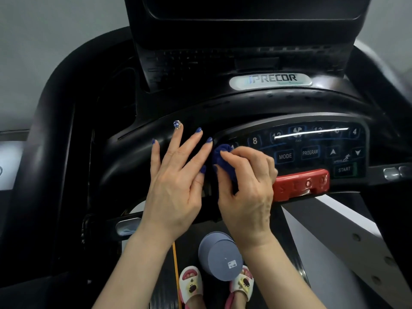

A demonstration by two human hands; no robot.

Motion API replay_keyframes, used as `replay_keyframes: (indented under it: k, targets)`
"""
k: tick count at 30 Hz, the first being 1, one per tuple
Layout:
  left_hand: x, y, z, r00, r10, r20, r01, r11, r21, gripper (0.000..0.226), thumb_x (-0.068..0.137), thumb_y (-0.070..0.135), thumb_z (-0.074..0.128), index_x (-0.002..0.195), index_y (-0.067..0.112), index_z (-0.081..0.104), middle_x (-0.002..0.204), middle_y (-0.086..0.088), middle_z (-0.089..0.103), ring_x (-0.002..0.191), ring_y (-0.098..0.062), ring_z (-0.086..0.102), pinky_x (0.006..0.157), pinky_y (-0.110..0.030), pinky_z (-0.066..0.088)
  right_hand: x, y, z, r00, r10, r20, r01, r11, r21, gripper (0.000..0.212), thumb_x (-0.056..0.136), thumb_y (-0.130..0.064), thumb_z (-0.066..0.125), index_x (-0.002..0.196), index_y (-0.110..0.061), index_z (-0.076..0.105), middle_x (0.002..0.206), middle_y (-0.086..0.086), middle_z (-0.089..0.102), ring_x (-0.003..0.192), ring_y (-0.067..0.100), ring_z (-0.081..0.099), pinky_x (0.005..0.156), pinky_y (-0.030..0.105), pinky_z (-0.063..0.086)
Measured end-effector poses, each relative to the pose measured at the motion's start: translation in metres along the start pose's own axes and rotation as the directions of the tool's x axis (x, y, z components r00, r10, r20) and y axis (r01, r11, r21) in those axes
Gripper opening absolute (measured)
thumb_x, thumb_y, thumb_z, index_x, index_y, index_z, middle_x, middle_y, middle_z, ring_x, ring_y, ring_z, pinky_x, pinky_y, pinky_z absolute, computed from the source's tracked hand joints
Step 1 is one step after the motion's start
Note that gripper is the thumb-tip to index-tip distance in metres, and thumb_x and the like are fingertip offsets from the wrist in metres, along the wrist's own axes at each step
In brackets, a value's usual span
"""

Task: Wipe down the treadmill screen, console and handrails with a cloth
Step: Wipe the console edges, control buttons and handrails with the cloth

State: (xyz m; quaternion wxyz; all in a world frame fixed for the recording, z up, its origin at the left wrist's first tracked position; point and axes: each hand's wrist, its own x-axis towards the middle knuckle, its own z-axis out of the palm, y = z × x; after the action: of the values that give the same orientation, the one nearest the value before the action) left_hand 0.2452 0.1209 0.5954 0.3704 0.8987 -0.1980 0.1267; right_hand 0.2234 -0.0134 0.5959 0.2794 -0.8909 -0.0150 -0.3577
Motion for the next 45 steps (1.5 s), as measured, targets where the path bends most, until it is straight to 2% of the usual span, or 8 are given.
replay_keyframes:
  k: [5, 11, 21, 27, 30, 38, 45]
  targets:
    - [0.001, -0.002, -0.002, 0.999, 0.022, 0.032, -0.023, 0.999, 0.033, 0.05, 0.096, 0.01, 0.047, 0.145, 0.019, 0.047, 0.156, 0.003, 0.038, 0.152, -0.018, 0.013, 0.122, -0.054, 0.002, 0.012, -0.004, 0.004, 0.997, 0.065, -0.035, -0.064, 0.997, 0.048, 0.011, 0.086, -0.008, 0.07, 0.096, -0.003, 0.07, 0.101, 0.01, 0.063, 0.095, 0.02, 0.054, 0.083, 0.037, 0.047]
    - [0.001, -0.002, -0.006, 0.998, 0.02, 0.065, -0.024, 0.998, 0.05, 0.05, 0.097, 0.011, 0.046, 0.146, 0.018, 0.046, 0.156, 0.002, 0.038, 0.152, -0.018, 0.012, 0.122, -0.054, 0.002, -0.004, -0.002, -0.005, 0.999, 0.039, 0.011, -0.039, 0.998, 0.046, 0.009, 0.087, -0.007, 0.069, 0.095, -0.003, 0.071, 0.1, 0.01, 0.063, 0.093, 0.022, 0.056, 0.08, 0.042, 0.048]
    - [0.004, -0.003, -0.009, 0.996, 0.019, 0.091, -0.023, 0.999, 0.045, 0.053, 0.094, 0.005, 0.046, 0.146, 0.018, 0.047, 0.156, 0.004, 0.037, 0.153, -0.017, 0.011, 0.123, -0.054, 0.001, -0.011, -0.001, -0.007, 0.998, 0.049, 0.031, -0.05, 0.998, 0.026, 0.007, 0.087, -0.007, 0.068, 0.093, -0.002, 0.07, 0.1, 0.011, 0.063, 0.092, 0.022, 0.055, 0.08, 0.04, 0.046]
    - [0.003, -0.004, -0.009, 0.996, 0.021, 0.092, -0.024, 0.999, 0.033, 0.052, 0.095, 0.005, 0.044, 0.146, 0.018, 0.046, 0.156, 0.004, 0.038, 0.153, -0.017, 0.011, 0.122, -0.056, 0.001, -0.023, -0.004, -0.009, 0.997, 0.048, 0.053, -0.048, 0.999, -0.01, 0.011, 0.089, -0.01, 0.065, 0.096, -0.003, 0.071, 0.103, 0.012, 0.063, 0.094, 0.025, 0.057, 0.083, 0.034, 0.042]
    - [0.004, -0.004, -0.009, 0.995, 0.026, 0.092, -0.029, 0.999, 0.03, 0.051, 0.096, 0.006, 0.043, 0.145, 0.017, 0.047, 0.155, 0.004, 0.04, 0.152, -0.018, 0.012, 0.122, -0.056, 0.002, -0.038, -0.003, -0.012, 0.997, 0.039, 0.063, -0.039, 0.999, -0.015, 0.012, 0.09, -0.011, 0.064, 0.095, -0.002, 0.071, 0.102, 0.013, 0.063, 0.092, 0.028, 0.06, 0.085, 0.032, 0.04]
    - [0.004, -0.002, -0.011, 0.994, 0.03, 0.106, -0.036, 0.998, 0.051, 0.049, 0.097, 0.011, 0.041, 0.146, 0.016, 0.047, 0.154, 0.004, 0.041, 0.152, -0.018, 0.013, 0.122, -0.055, 0.002, -0.055, -0.002, -0.01, 0.999, 0.014, 0.051, -0.015, 1.0, 0.015, 0.012, 0.092, -0.009, 0.064, 0.098, -0.001, 0.072, 0.103, 0.014, 0.064, 0.093, 0.027, 0.058, 0.082, 0.038, 0.045]
    - [0.0, 0.003, -0.006, 0.994, 0.006, 0.109, -0.011, 0.999, 0.051, 0.052, 0.101, 0.024, 0.046, 0.151, 0.014, 0.037, 0.158, 0.003, 0.035, 0.153, -0.015, 0.009, 0.123, -0.051, -0.001, -0.057, 0.003, -0.011, 0.998, 0.014, 0.053, -0.015, 1.0, 0.023, 0.012, 0.092, -0.006, 0.063, 0.098, 0.0, 0.072, 0.103, 0.014, 0.065, 0.092, 0.026, 0.058, 0.08, 0.038, 0.047]
